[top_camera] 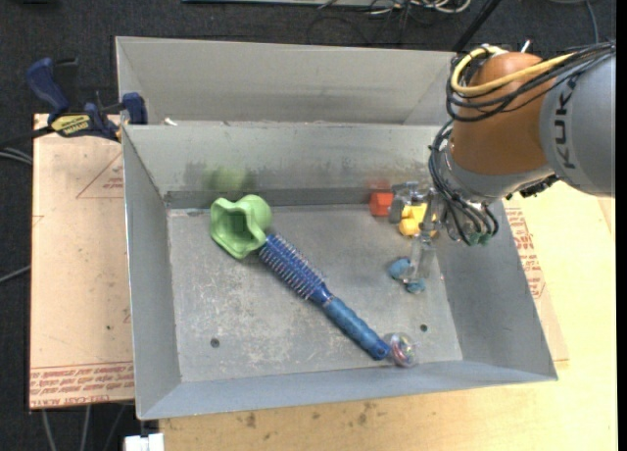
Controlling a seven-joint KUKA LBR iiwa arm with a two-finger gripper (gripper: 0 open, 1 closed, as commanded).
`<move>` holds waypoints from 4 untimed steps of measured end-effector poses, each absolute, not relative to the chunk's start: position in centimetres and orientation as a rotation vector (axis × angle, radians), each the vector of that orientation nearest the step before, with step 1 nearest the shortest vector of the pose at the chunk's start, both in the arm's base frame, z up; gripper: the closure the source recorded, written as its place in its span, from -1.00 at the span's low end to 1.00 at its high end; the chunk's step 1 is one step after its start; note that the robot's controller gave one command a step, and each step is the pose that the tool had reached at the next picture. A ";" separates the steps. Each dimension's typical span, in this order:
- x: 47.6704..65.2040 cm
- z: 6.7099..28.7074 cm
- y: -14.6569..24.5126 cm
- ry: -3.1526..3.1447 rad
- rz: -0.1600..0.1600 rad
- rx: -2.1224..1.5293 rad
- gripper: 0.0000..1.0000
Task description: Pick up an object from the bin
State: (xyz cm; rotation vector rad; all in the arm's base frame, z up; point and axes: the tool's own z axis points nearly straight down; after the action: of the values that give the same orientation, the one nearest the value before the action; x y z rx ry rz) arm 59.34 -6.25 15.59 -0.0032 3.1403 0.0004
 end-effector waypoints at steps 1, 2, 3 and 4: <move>52.6 6.9 -11.6 3.099 0.000 0.513 -1.00; 56.8 7.1 -8.7 3.092 0.003 0.518 -1.00; 56.7 7.1 -8.9 3.093 0.001 0.522 1.00; 60.4 7.1 -2.9 2.983 0.007 0.965 1.00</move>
Offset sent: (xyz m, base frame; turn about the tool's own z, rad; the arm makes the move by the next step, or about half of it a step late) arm -0.0675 -0.0531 -0.0859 0.3285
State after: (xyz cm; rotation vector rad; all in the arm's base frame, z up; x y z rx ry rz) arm 60.40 -2.87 7.13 0.9645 2.9830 0.0071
